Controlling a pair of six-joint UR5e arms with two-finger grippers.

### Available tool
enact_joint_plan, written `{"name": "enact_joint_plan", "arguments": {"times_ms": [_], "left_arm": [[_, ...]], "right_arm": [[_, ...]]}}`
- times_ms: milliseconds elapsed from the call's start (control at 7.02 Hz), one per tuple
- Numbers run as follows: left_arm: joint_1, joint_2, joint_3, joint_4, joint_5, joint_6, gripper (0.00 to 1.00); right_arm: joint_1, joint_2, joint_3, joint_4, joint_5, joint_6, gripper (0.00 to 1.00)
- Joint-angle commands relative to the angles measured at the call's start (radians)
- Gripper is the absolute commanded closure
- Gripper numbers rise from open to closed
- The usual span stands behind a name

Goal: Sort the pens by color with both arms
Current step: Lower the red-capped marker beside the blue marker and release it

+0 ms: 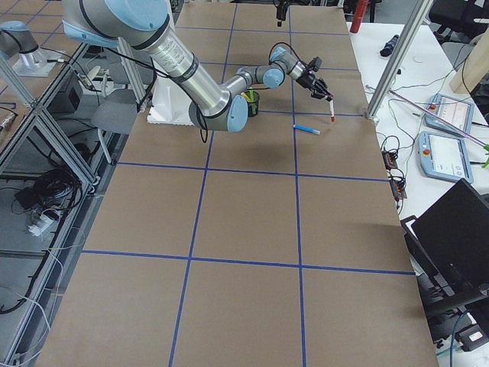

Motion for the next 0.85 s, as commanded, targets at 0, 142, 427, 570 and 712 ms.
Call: {"name": "enact_joint_plan", "arguments": {"times_ms": [0, 142, 427, 570, 712], "left_arm": [[0.0, -0.001, 0.001, 0.0, 0.0, 0.0, 0.01], [0.0, 0.001, 0.003, 0.0, 0.0, 0.0, 0.01], [0.0, -0.004, 0.003, 0.0, 0.0, 0.0, 0.01], [0.0, -0.008, 0.004, 0.0, 0.0, -0.002, 0.01], [0.0, -0.01, 0.004, 0.0, 0.0, -0.002, 0.01]], "right_arm": [[-0.038, -0.011, 0.0, 0.0, -0.035, 0.0, 0.83], [-0.043, -0.016, 0.001, 0.0, -0.039, -0.001, 0.81], [-0.043, -0.022, 0.0, -0.001, -0.094, -0.113, 0.83], [-0.043, -0.025, 0.0, -0.001, -0.098, -0.121, 0.82], [-0.05, -0.046, 0.003, -0.001, -0.098, -0.121, 0.78]]}}
